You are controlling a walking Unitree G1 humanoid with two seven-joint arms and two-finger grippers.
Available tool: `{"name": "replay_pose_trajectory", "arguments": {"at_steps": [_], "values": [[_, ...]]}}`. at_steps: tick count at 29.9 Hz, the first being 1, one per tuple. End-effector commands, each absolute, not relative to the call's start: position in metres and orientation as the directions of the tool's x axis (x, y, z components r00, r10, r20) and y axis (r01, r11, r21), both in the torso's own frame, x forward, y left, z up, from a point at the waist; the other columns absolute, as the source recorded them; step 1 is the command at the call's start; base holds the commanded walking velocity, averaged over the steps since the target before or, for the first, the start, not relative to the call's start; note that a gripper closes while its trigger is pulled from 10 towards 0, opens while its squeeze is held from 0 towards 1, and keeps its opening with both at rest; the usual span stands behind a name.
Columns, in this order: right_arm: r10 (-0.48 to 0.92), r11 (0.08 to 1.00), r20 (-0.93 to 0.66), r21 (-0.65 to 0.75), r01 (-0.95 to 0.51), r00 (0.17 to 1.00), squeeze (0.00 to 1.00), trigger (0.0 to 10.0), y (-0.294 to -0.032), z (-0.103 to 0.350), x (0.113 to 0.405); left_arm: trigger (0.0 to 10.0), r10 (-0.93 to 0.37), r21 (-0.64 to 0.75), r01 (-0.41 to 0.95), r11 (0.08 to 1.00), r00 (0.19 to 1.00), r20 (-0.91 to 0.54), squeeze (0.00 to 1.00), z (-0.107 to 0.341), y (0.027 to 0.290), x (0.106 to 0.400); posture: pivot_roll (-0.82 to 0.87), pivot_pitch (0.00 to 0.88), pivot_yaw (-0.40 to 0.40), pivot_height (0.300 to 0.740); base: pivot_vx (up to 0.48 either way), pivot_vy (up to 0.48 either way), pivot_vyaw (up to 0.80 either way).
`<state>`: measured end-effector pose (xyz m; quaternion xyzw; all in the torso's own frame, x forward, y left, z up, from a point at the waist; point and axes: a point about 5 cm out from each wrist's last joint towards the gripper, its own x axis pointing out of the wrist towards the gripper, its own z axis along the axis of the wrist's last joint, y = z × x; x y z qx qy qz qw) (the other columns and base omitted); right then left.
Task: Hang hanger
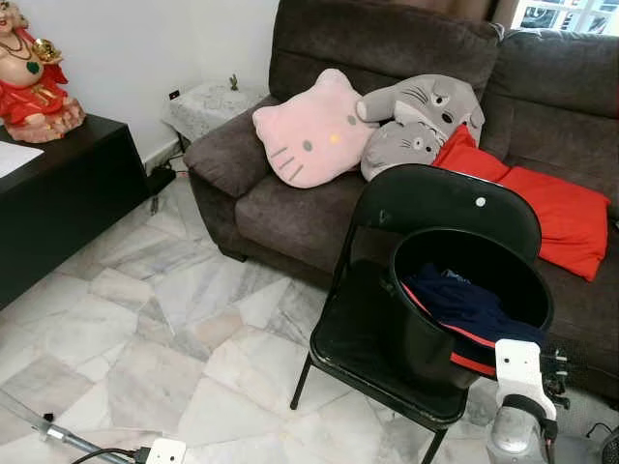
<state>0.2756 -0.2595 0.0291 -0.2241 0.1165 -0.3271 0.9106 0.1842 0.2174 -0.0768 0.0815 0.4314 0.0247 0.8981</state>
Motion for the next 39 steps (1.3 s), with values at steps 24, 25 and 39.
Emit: {"name": "replay_pose_trajectory", "arguments": {"at_steps": [24, 25, 39], "values": [[-0.674, 0.705, -0.138, -0.413, 0.576, 0.726, 0.0, 0.0, -0.26, 0.025, 0.277, 10.0, 0.129, 0.197, 0.043, 0.979, 0.618, -0.775, 0.0, -0.078, 0.221, 0.18, 0.06, 0.085, 0.001, 0.74, 0.0, 0.0, 0.0], [-0.673, 0.706, -0.138, -0.412, 0.576, 0.726, 0.0, 0.0, -0.26, 0.026, 0.277, 10.0, 0.129, 0.197, 0.043, 0.979, 0.618, -0.775, 0.0, -0.078, 0.221, 0.18, 0.06, 0.085, 0.001, 0.74, 0.0, 0.0, 0.0], [-0.48, 0.779, 0.123, -0.395, 0.487, 0.869, 0.0, 0.0, -0.222, 0.079, 0.319, 10.0, 0.129, 0.2, 0.046, 0.979, 0.619, -0.775, 0.0, -0.078, 0.22, 0.18, 0.05, 0.06, -0.003, 0.74, 0.0, 0.0, 0.0]]}}
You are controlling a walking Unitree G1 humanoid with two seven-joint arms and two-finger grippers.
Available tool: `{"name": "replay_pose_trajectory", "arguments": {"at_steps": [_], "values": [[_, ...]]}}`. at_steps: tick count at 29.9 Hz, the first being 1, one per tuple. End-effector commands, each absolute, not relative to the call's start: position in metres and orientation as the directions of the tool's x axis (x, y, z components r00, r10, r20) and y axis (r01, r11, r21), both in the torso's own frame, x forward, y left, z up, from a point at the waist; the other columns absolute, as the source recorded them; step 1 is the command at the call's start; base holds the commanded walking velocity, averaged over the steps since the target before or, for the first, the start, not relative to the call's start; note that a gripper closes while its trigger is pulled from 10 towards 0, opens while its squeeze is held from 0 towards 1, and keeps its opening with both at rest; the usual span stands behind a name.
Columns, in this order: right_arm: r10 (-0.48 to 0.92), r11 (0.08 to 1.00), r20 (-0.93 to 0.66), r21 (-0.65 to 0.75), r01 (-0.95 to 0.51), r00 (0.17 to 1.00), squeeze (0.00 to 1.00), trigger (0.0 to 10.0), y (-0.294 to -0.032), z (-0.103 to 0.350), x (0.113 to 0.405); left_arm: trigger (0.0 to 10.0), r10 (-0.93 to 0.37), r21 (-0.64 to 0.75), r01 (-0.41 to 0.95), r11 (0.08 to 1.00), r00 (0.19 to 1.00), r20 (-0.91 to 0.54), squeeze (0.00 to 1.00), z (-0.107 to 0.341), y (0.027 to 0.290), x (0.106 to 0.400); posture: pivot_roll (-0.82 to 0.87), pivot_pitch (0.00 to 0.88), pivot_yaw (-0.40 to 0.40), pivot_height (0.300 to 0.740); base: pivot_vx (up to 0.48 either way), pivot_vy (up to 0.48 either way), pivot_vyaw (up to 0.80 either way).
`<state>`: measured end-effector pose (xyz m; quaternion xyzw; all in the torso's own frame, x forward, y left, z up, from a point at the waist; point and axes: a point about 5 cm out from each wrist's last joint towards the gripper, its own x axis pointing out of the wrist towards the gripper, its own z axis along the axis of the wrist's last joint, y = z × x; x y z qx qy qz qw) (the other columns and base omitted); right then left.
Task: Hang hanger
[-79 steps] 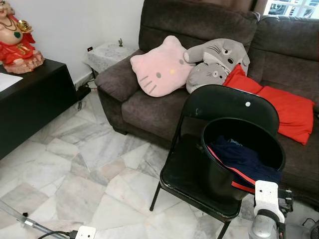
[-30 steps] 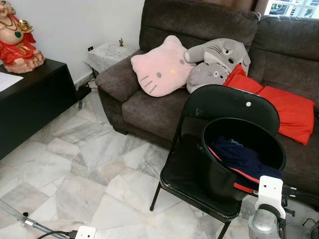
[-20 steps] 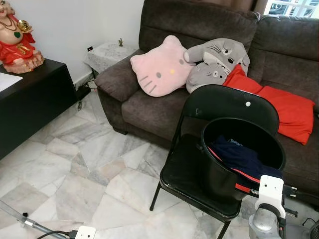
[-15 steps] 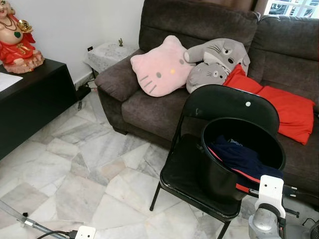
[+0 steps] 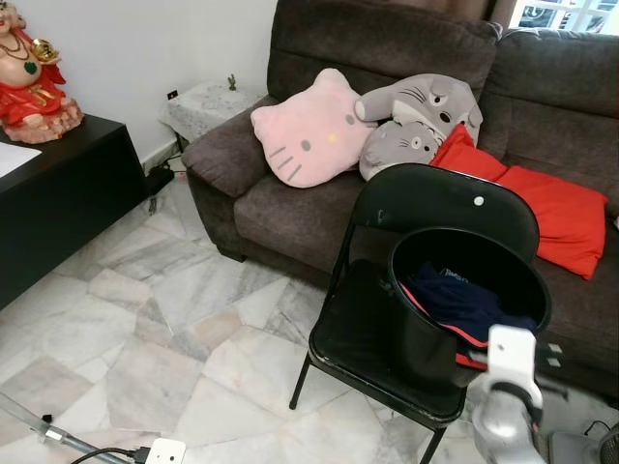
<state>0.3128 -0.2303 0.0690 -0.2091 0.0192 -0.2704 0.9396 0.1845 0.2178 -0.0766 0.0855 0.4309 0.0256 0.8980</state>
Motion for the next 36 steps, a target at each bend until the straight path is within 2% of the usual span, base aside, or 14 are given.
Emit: {"name": "replay_pose_trajectory", "arguments": {"at_steps": [1, 11, 23, 33, 34, 35, 36], "values": [[-0.48, 0.779, 0.123, -0.395, 0.487, 0.869, 0.0, 0.0, -0.222, 0.079, 0.319, 10.0, 0.129, 0.2, 0.046, 0.979, 0.619, -0.775, 0.0, -0.078, 0.22, 0.18, 0.05, 0.06, -0.003, 0.74, 0.0, 0.0, 0.0], [-0.478, 0.808, 0.193, -0.288, 0.515, 0.857, 0.0, 0.0, -0.212, 0.11, 0.33, 10.0, 0.129, 0.198, 0.045, 0.979, 0.615, -0.778, 0.0, -0.08, 0.219, 0.178, 0.06, 0.02, -0.006, 0.74, 0.0, 0.0, 0.0], [-0.47, 0.825, 0.364, -0.144, 0.547, 0.804, 0.0, 0.0, -0.21, 0.189, 0.345, 10.0, 0.13, 0.201, 0.047, 0.978, 0.614, -0.778, 0.0, -0.08, 0.219, 0.177, 0.06, 0.0, -0.004, 0.74, 0.0, 0.0, 0.0], [-0.355, 0.897, 0.476, -0.068, 0.436, 0.805, 0.0, 0.0, -0.19, 0.247, 0.347, 10.0, 0.129, 0.199, 0.048, 0.979, 0.61, -0.781, 0.0, -0.081, 0.218, 0.175, 0.05, 0.0, -0.012, 0.74, 0.0, 0.0, 0.0], [-0.334, 0.911, 0.462, -0.066, 0.407, 0.822, 0.0, 2.0, -0.186, 0.246, 0.346, 10.0, 0.128, 0.198, 0.048, 0.979, 0.61, -0.782, 0.0, -0.081, 0.218, 0.175, 0.05, 0.0, -0.015, 0.74, 0.0, 0.0, 0.0], [-0.35, 0.922, 0.388, -0.019, 0.387, 0.852, 0.0, 5.2, -0.185, 0.233, 0.346, 10.0, 0.127, 0.196, 0.048, 0.979, 0.61, -0.782, 0.0, -0.081, 0.217, 0.175, 0.05, 0.0, -0.015, 0.74, 0.0, 0.0, 0.0], [-0.362, 0.924, 0.342, 0.011, 0.382, 0.867, 0.0, 9.9, -0.185, 0.225, 0.345, 10.0, 0.126, 0.196, 0.049, 0.979, 0.61, -0.783, 0.0, -0.081, 0.217, 0.175, 0.05, 0.0, -0.016, 0.74, 0.0, 0.0, 0.0]]}}
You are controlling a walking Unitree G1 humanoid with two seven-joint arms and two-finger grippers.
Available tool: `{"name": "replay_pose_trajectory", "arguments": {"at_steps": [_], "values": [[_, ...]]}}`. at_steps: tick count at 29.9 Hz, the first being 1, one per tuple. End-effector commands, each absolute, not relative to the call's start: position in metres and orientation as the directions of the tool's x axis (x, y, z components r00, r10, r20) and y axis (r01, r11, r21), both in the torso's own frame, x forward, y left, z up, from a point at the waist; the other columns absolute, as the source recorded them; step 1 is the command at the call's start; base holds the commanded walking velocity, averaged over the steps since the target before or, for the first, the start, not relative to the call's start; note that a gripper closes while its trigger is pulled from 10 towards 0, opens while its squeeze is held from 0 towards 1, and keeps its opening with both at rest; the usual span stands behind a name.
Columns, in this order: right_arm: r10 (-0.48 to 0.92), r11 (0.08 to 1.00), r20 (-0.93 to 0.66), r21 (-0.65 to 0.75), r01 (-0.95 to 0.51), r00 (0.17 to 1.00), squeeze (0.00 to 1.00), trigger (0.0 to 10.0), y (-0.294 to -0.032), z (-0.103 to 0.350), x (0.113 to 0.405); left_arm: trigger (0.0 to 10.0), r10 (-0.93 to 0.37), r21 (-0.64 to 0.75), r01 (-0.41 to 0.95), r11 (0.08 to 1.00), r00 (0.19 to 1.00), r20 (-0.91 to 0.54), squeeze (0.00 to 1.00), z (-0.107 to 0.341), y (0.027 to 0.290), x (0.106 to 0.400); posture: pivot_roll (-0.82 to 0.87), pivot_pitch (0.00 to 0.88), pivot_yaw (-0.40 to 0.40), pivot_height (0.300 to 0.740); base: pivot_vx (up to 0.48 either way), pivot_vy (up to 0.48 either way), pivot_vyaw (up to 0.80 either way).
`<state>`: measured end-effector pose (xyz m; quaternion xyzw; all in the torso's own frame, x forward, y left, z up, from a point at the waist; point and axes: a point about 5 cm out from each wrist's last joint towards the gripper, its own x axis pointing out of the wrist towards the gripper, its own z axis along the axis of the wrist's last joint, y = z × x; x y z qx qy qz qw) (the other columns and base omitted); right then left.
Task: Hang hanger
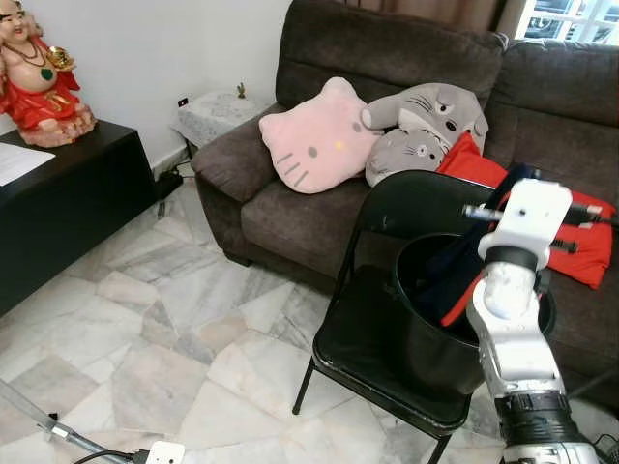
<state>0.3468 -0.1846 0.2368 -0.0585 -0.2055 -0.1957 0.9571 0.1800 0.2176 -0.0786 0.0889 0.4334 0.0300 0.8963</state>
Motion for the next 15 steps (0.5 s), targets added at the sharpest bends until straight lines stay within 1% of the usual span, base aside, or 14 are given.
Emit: {"name": "replay_pose_trajectory", "arguments": {"at_steps": [1, 2, 4, 6, 8, 15], "values": [[-0.369, 0.925, 0.313, 0.028, 0.38, 0.875, 0.0, 9.9, -0.185, 0.22, 0.345, 10.0, 0.126, 0.195, 0.049, 0.98, 0.61, -0.782, 0.0, -0.081, 0.217, 0.175, 0.05, 0.0, -0.017, 0.74, 0.0, 0.0, 0.0], [-0.4, 0.916, 0.169, 0.102, 0.388, 0.901, 0.0, 10.0, -0.187, 0.193, 0.342, 10.0, 0.124, 0.191, 0.047, 0.98, 0.61, -0.782, 0.0, -0.081, 0.217, 0.175, 0.05, 0.0, -0.019, 0.74, 0.0, 0.0, 0.0], [-0.423, 0.9, 0.033, 0.137, 0.415, 0.906, 0.0, 10.0, -0.19, 0.164, 0.335, 10.0, 0.124, 0.188, 0.042, 0.981, 0.611, -0.782, 0.0, -0.081, 0.217, 0.176, 0.05, 0.0, -0.02, 0.74, 0.0, 0.0, 0.0], [-0.446, 0.884, -0.037, 0.136, 0.447, 0.894, 0.0, 10.0, -0.192, 0.145, 0.324, 10.0, 0.124, 0.185, 0.038, 0.982, 0.612, -0.782, 0.0, -0.081, 0.217, 0.176, 0.06, 0.001, -0.019, 0.74, 0.0, 0.0, 0.0], [-0.446, 0.877, -0.079, 0.158, 0.453, 0.891, 0.0, 10.0, -0.191, 0.135, 0.318, 10.0, 0.12, 0.18, 0.037, 0.983, 0.615, -0.78, 0.0, -0.08, 0.217, 0.177, 0.05, 0.01, -0.016, 0.74, 0.0, 0.0, 0.0], [-0.451, 0.871, -0.104, 0.166, 0.463, 0.886, 0.0, 10.0, -0.193, 0.134, 0.315, 10.0, 0.118, 0.179, 0.039, 0.983, 0.613, -0.781, 0.0, -0.08, 0.218, 0.178, 0.05, 0.024, -0.013, 0.74, 0.0, 0.0, 0.0]]}}
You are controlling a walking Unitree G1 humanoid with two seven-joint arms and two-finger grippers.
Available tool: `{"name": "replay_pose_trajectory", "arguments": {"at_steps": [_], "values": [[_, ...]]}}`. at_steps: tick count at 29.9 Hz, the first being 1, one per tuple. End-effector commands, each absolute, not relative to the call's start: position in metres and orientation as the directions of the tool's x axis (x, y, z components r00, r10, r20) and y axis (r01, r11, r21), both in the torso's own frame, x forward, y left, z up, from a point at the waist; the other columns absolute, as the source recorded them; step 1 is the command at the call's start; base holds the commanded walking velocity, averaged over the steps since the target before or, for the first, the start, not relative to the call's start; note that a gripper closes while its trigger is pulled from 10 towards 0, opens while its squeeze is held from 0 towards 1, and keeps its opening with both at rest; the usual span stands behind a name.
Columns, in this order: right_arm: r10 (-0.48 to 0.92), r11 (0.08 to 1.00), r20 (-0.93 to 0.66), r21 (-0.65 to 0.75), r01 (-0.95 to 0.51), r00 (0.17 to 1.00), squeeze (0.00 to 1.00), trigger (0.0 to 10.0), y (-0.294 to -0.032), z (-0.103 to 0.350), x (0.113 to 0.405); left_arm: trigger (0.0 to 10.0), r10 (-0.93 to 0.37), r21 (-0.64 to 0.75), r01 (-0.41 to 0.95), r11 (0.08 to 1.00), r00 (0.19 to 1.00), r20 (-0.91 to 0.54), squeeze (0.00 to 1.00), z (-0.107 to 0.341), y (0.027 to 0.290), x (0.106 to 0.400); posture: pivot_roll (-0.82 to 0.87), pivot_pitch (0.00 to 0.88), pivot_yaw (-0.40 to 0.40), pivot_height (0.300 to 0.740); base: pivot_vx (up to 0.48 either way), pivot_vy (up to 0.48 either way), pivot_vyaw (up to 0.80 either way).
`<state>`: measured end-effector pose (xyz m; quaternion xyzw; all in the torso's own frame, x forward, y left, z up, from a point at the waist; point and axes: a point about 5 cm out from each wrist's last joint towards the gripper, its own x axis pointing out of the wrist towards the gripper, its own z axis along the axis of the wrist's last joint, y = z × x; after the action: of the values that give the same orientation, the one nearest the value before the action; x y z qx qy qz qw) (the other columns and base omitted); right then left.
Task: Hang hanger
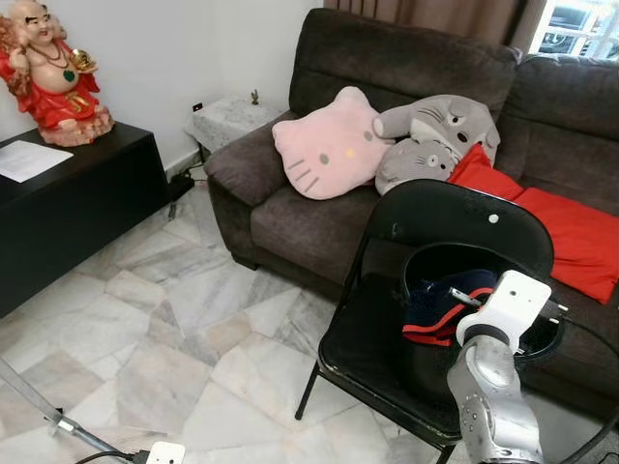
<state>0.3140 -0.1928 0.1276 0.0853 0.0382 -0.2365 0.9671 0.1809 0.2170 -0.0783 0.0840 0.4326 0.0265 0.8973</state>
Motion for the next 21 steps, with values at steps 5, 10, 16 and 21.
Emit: {"name": "replay_pose_trajectory", "arguments": {"at_steps": [5, 10, 16, 21], "values": [[-0.437, 0.882, -0.084, 0.155, 0.445, 0.896, 0.0, 10.0, -0.1888, 0.1403, 0.3193, 10.0, 0.118, 0.174, 0.032, 0.984, 0.616, -0.779, 0.0, -0.0793, 0.2189, 0.1784, 0.05, 0.034, -0.011, 0.74, 0.0, 0.0, 0.0], [-0.43, 0.889, -0.075, 0.136, 0.437, 0.9, 0.0, 10.0, -0.1862, 0.1392, 0.3172, 10.0, 0.112, 0.167, 0.031, 0.986, 0.618, -0.778, 0.0, -0.0791, 0.2186, 0.1787, 0.06, 0.042, -0.012, 0.74, 0.0, 0.0, 0.0], [-0.433, 0.888, -0.085, 0.129, 0.441, 0.897, 0.0, 10.0, -0.1865, 0.1363, 0.3176, 10.0, 0.115, 0.166, 0.026, 0.986, 0.618, -0.778, 0.0, -0.0792, 0.2184, 0.1786, 0.06, 0.045, -0.014, 0.74, 0.0, 0.0, 0.0], [-0.436, 0.887, -0.099, 0.12, 0.445, 0.895, 0.0, 10.0, -0.1876, 0.1338, 0.318, 10.0, 0.113, 0.164, 0.026, 0.986, 0.618, -0.778, 0.0, -0.0793, 0.2179, 0.1787, 0.06, 0.044, -0.016, 0.74, -0.197, 0.0, 0.0]]}}
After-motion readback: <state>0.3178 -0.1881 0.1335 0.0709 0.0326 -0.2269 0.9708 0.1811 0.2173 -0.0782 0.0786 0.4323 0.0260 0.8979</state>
